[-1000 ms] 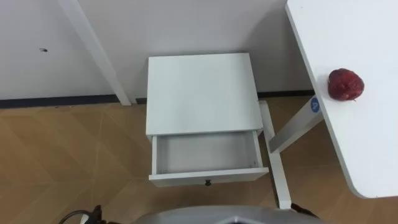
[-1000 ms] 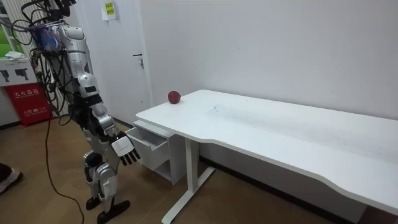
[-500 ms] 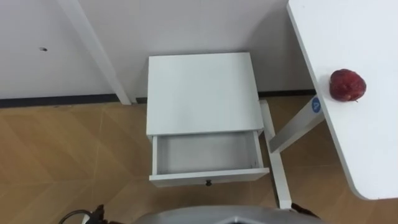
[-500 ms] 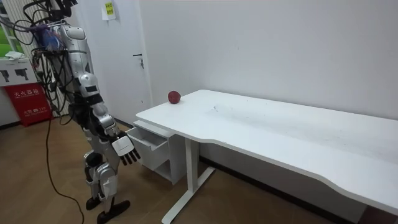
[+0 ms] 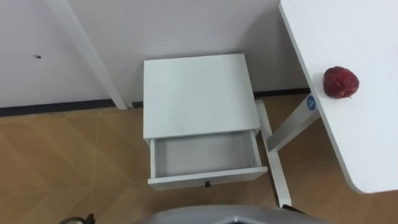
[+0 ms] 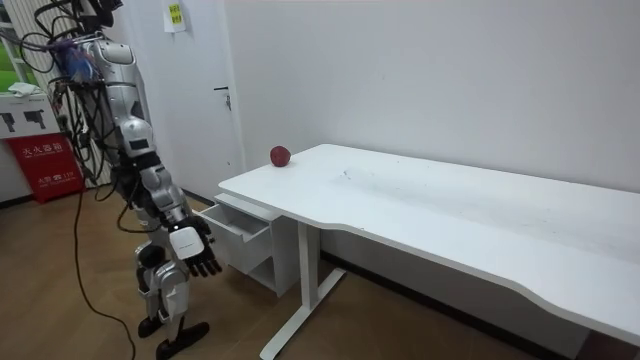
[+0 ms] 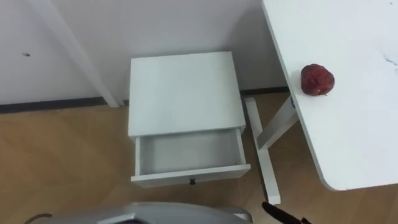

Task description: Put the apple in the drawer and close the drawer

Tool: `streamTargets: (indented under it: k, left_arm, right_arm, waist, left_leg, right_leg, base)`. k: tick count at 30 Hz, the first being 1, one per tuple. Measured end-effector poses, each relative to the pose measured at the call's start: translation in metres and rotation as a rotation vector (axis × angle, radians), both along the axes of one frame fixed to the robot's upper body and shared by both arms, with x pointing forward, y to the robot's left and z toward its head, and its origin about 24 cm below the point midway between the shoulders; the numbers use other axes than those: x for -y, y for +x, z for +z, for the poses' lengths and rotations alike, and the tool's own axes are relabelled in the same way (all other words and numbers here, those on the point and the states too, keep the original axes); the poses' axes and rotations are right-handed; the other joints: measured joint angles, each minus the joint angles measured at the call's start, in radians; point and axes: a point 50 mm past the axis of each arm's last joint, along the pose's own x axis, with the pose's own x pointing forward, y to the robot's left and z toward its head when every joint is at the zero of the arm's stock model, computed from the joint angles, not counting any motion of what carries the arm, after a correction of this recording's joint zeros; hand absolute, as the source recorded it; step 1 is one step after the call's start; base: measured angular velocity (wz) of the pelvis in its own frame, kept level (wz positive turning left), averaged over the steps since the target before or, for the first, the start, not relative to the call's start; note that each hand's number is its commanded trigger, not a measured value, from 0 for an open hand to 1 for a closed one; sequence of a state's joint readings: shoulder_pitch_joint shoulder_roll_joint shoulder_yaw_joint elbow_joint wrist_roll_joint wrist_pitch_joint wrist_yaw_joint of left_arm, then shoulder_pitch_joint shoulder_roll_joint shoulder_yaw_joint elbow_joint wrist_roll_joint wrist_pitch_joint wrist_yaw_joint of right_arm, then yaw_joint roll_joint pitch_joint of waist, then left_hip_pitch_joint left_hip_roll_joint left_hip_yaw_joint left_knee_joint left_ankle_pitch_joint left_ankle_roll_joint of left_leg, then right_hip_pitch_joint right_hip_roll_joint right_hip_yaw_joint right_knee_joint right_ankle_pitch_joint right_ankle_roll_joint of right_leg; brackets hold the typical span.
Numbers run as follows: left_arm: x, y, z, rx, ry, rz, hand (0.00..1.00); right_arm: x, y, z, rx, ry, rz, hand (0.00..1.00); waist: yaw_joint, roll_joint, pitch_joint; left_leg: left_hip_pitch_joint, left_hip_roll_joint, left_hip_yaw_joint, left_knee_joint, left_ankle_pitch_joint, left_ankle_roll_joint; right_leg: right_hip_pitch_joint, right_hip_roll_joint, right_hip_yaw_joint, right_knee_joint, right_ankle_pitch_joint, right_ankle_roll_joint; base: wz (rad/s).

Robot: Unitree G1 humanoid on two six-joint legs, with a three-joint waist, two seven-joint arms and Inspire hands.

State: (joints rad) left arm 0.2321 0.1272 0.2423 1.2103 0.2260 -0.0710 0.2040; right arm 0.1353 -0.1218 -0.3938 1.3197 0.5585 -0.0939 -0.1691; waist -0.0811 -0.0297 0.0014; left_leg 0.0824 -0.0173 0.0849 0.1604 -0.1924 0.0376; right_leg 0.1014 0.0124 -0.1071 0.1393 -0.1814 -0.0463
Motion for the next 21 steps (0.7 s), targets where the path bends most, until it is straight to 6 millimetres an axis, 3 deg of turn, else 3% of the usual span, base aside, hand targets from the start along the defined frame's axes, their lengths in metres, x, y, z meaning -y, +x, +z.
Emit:
streamTargets:
  k: [5, 9, 11, 16, 21]
  left_arm:
    - [-0.003, -0.002, 0.001, 0.0, 0.026, 0.014, 0.0]
    - [-0.006, -0.003, 0.003, 0.005, 0.044, 0.016, 0.0]
    - [-0.007, -0.004, 0.003, 0.004, 0.045, 0.014, 0.0]
    - [-0.011, 0.001, 0.005, 0.04, 0.056, 0.032, 0.0]
    - [-0.014, 0.005, 0.007, 0.062, 0.089, 0.018, 0.0]
  right_arm:
    - [0.015, 0.0, 0.007, 0.003, -0.096, -0.241, 0.0]
    - [0.033, 0.018, 0.019, 0.037, -0.213, -0.343, 0.0]
    - [0.041, 0.028, 0.026, 0.063, -0.269, -0.367, 0.0]
    - [0.061, 0.051, 0.052, 0.138, -0.446, -0.447, 0.0]
    - [0.075, 0.062, 0.079, 0.193, -0.612, -0.538, 0.0]
  waist:
    - [-0.003, 0.0, 0.0]
    - [-0.02, 0.001, -0.0021]
    - [-0.023, 0.0, -0.007]
    - [-0.024, -0.001, -0.0069]
    - [-0.024, -0.005, -0.0075]
  left_leg:
    - [-0.002, -0.002, 0.0, 0.0, -0.001, 0.002]
    - [-0.003, -0.01, -0.002, 0.001, -0.001, 0.002]
    - [-0.003, -0.011, -0.001, 0.001, -0.001, 0.002]
    - [-0.005, -0.012, 0.002, 0.003, -0.001, 0.003]
    - [-0.018, -0.012, 0.007, 0.003, -0.001, 0.003]
  right_leg:
    - [-0.014, -0.003, -0.001, 0.021, -0.011, 0.001]
    - [-0.016, -0.007, -0.006, 0.031, -0.011, 0.002]
    - [-0.016, -0.007, -0.004, 0.032, -0.011, 0.002]
    - [-0.019, -0.007, 0.002, 0.032, -0.014, 0.005]
    - [-0.034, -0.005, 0.011, 0.033, -0.014, 0.006]
  base:
    - [0.0]
    - [0.0]
    - [0.0]
    - [0.0]
    - [-0.04]
